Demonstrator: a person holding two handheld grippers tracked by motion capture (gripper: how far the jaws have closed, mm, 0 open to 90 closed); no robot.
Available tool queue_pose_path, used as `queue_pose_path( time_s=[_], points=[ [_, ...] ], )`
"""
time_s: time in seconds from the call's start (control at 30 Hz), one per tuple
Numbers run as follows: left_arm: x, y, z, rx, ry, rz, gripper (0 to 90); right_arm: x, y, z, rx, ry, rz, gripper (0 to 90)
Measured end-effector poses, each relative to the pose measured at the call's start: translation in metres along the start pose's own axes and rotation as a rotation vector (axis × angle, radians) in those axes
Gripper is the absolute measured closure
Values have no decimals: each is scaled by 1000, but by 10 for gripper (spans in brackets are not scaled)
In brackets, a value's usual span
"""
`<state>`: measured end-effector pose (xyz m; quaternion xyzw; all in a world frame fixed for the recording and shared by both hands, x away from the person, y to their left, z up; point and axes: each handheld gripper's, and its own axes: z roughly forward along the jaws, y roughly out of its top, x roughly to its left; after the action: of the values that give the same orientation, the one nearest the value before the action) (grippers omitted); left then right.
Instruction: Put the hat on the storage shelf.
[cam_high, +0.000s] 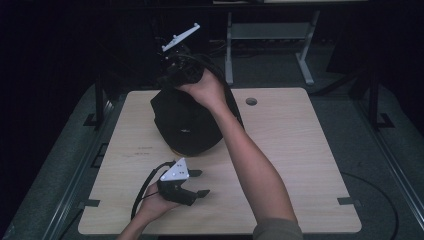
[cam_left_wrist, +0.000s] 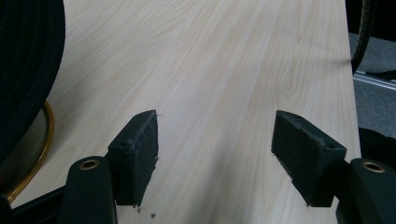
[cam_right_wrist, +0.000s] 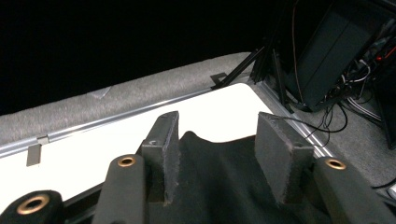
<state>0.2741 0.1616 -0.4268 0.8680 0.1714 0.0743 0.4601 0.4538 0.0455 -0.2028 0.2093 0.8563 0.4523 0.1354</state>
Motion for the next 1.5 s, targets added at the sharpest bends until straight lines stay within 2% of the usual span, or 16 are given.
queue_pose_path(
  time_s=[0.23,0.6,1.13,1.43,1.5],
  points=[
    [1,0,0,6,1,5,310,-13,-20,-22,-51,-3,46,442],
    [1,-1,1,8,-4,-6,306,-25,-47,-53,-93,-9,119,373],
    [2,-2,2,14,-8,-20,286,-32,-76,-86,-132,-33,154,322],
    [3,-3,2,15,-3,-22,279,-33,-93,-98,-130,-42,164,303],
    [3,-3,2,15,-4,-23,279,-34,-97,-101,-126,-43,181,294]
  ],
)
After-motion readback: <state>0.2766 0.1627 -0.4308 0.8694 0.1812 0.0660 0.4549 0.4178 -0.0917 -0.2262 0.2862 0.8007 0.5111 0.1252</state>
